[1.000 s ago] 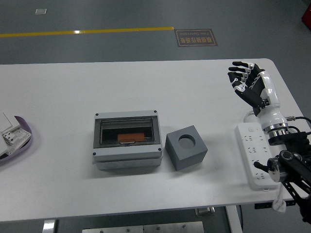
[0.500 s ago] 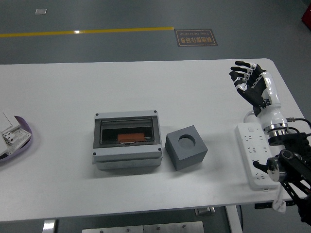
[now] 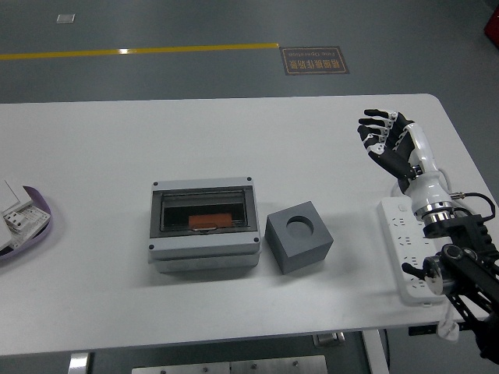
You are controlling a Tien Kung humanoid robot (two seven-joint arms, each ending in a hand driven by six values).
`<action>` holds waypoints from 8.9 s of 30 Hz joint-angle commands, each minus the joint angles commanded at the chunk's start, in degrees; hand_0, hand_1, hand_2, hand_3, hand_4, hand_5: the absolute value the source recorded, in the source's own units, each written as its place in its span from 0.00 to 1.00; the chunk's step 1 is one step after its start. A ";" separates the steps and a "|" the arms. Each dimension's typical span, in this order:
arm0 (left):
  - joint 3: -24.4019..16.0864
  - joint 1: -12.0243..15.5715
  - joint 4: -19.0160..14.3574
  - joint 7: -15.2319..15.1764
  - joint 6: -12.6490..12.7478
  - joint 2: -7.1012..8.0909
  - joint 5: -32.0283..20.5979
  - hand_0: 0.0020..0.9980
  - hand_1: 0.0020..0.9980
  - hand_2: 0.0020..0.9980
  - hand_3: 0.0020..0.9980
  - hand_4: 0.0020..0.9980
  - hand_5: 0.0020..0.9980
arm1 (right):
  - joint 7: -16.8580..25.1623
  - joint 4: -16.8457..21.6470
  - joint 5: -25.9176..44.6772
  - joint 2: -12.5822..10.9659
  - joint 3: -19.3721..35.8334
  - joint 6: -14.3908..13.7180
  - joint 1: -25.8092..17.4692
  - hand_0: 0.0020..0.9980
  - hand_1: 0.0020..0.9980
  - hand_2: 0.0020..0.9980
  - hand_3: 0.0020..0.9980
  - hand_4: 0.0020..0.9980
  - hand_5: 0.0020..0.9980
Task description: Pick up the cylinder from the cube,place it in the box,flap close box
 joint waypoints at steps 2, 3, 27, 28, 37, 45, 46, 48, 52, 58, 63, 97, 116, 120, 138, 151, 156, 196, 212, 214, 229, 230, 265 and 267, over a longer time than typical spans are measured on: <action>-0.16 0.14 0.05 0.31 0.33 0.00 0.22 0.51 0.58 0.60 0.65 0.79 0.17 | -0.17 -0.03 -0.02 0.15 -0.50 0.07 0.21 0.62 0.58 0.62 0.64 0.67 0.17; -0.25 0.18 0.07 0.57 0.59 -0.03 0.46 0.51 0.58 0.60 0.65 0.79 0.17 | -0.25 -0.02 -0.06 0.21 -0.72 0.07 0.34 0.62 0.58 0.62 0.64 0.67 0.17; -1.17 0.46 0.03 2.44 2.22 -0.57 2.11 0.51 0.58 0.60 0.65 0.79 0.17 | -0.52 2.21 -0.10 -0.23 -1.33 0.25 0.50 0.62 0.59 0.62 0.64 0.66 0.16; -1.03 0.51 0.04 2.45 2.20 -0.64 2.01 0.51 0.58 0.60 0.65 0.79 0.17 | -0.52 2.22 -0.12 -0.27 -1.28 0.25 0.52 0.62 0.59 0.62 0.64 0.66 0.16; -0.15 -0.11 -0.18 2.47 1.99 -0.79 2.43 0.50 0.58 0.60 0.65 0.79 0.17 | -0.45 2.58 -0.24 -0.51 -0.38 0.19 0.28 0.62 0.59 0.63 0.64 0.68 0.12; -0.19 -0.71 -0.26 2.40 1.97 0.06 2.98 0.50 0.58 0.60 0.65 0.78 0.18 | -0.34 2.47 -0.18 -1.07 0.38 0.09 -0.22 0.62 0.59 0.63 0.64 0.68 0.12; -0.11 -0.68 -0.24 2.40 1.98 0.11 2.92 0.50 0.58 0.60 0.65 0.78 0.18 | -0.31 2.47 -0.19 -1.11 0.48 0.07 -0.26 0.62 0.59 0.63 0.64 0.68 0.12; 0.03 -0.57 -0.22 2.42 1.97 0.11 2.79 0.50 0.58 0.60 0.65 0.78 0.18 | -0.25 2.49 -0.17 -1.17 0.72 0.07 -0.39 0.62 0.58 0.63 0.64 0.68 0.12; -0.03 -0.44 -0.21 2.45 1.96 0.05 2.69 0.50 0.58 0.60 0.65 0.78 0.18 | -0.07 2.42 0.52 -1.00 1.08 0.16 -0.61 0.62 0.58 0.63 0.64 0.68 0.12; -0.14 -0.26 -0.08 2.46 1.97 -0.01 2.37 0.50 0.58 0.60 0.65 0.78 0.18 | 0.35 2.34 2.69 -0.65 1.22 0.49 -0.79 0.62 0.58 0.63 0.64 0.68 0.12; -0.35 -0.47 -0.06 2.46 1.95 -0.18 2.32 0.50 0.58 0.60 0.65 0.78 0.18 | 0.57 2.25 3.56 -0.61 1.58 0.53 -0.79 0.61 0.58 0.63 0.64 0.68 0.12; -0.03 -0.56 -0.06 2.45 1.95 0.02 2.10 0.50 0.58 0.59 0.65 0.77 0.17 | 0.83 1.77 4.02 -0.46 1.54 0.41 -0.81 0.60 0.57 0.62 0.64 0.67 0.14; -0.16 -0.30 -0.12 2.44 1.94 0.29 2.25 0.50 0.58 0.59 0.65 0.77 0.17 | 0.82 2.01 4.23 -0.36 1.41 0.17 -0.95 0.60 0.57 0.62 0.64 0.67 0.14; -0.26 -0.30 -0.13 2.45 1.93 0.08 2.23 0.50 0.58 0.59 0.65 0.77 0.17 | 0.81 1.90 4.37 -0.42 1.37 0.27 -1.05 0.59 0.56 0.62 0.63 0.67 0.14; -0.62 -0.35 -0.11 2.45 1.95 -0.21 2.37 0.50 0.58 0.59 0.65 0.77 0.17 | 0.76 1.84 4.59 -0.38 1.39 0.50 -1.01 0.58 0.53 0.61 0.62 0.67 0.15; -0.65 -0.32 -0.15 2.43 1.94 -0.28 2.42 0.50 0.58 0.59 0.64 0.77 0.17 | 0.87 1.86 4.70 -0.31 1.36 0.61 -1.11 0.58 0.52 0.60 0.61 0.67 0.15; -0.65 -0.32 -0.16 2.42 1.94 -0.26 2.42 0.50 0.58 0.59 0.64 0.77 0.17 | 0.91 1.85 4.72 -0.31 1.38 0.62 -1.13 0.58 0.52 0.60 0.61 0.67 0.15; -0.18 -0.77 -0.37 2.68 1.03 0.91 2.65 0.50 0.58 0.53 0.64 0.78 0.18 | 1.02 1.25 4.66 0.09 1.87 0.45 -1.29 0.58 0.52 0.60 0.59 0.66 0.16; 0.19 -0.73 -0.42 2.73 1.20 1.33 2.79 0.51 0.58 0.47 0.63 0.79 0.18 | 1.00 1.14 4.68 0.06 1.65 0.39 -1.23 0.59 0.52 0.60 0.59 0.66 0.17; 0.14 -0.65 -0.41 2.73 1.21 1.27 2.78 0.51 0.58 0.47 0.63 0.79 0.18 | 1.00 1.13 4.66 0.09 1.61 0.40 -1.22 0.59 0.52 0.60 0.59 0.66 0.17; -0.86 0.63 -0.20 2.34 1.89 0.26 2.46 0.51 0.58 0.48 0.63 0.78 0.18 | 0.35 0.43 3.79 0.21 -0.58 0.63 -0.82 0.59 0.52 0.60 0.60 0.65 0.18; -0.57 0.69 -0.17 2.30 2.00 0.15 2.33 0.51 0.58 0.48 0.63 0.78 0.18 | 0.21 0.43 3.41 0.20 -1.23 0.78 -0.65 0.59 0.52 0.60 0.60 0.65 0.18; -0.26 1.11 -0.25 2.37 1.93 -0.77 2.33 0.51 0.58 0.57 0.57 0.78 0.18 | -1.37 1.89 -2.13 1.02 -6.13 2.68 2.56 0.65 0.61 0.62 0.61 0.48 0.00; -0.30 1.11 -0.26 2.37 1.93 -0.79 2.35 0.51 0.58 0.57 0.57 0.78 0.18 | -1.41 1.77 -2.17 1.02 -6.18 3.04 2.53 0.65 0.61 0.62 0.61 0.48 0.00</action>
